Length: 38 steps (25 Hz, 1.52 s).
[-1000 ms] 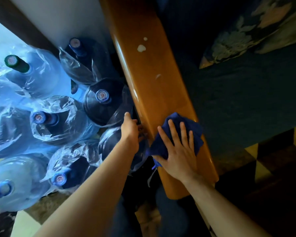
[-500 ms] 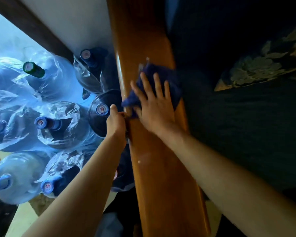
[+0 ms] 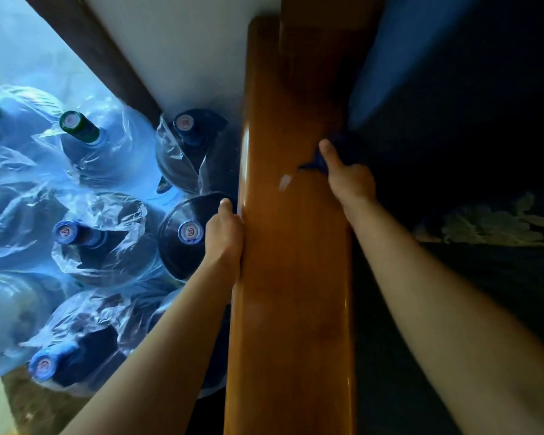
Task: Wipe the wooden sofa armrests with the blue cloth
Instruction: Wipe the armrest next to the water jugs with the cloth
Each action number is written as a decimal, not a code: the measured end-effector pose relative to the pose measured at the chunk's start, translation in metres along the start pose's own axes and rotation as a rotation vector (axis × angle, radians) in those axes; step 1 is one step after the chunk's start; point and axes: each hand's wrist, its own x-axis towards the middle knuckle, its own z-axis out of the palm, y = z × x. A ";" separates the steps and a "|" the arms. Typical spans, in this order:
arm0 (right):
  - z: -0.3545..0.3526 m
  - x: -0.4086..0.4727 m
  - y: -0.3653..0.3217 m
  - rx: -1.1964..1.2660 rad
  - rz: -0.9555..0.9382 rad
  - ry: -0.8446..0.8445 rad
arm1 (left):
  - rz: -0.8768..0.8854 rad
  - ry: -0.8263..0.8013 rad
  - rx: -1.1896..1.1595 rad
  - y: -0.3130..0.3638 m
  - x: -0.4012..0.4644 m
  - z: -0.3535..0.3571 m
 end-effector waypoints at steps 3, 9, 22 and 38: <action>0.004 0.008 -0.006 0.016 0.008 0.024 | -0.046 0.010 -0.039 0.011 0.016 0.008; 0.035 -0.093 0.073 -0.656 -0.654 0.290 | -0.092 0.033 -0.156 0.014 0.029 0.015; 0.031 -0.048 0.019 -0.994 -1.380 -0.152 | -0.203 -0.068 -0.396 0.043 0.054 -0.004; 0.115 0.066 -0.192 -0.985 -0.866 0.196 | -0.210 -0.263 -0.365 -0.010 0.056 -0.032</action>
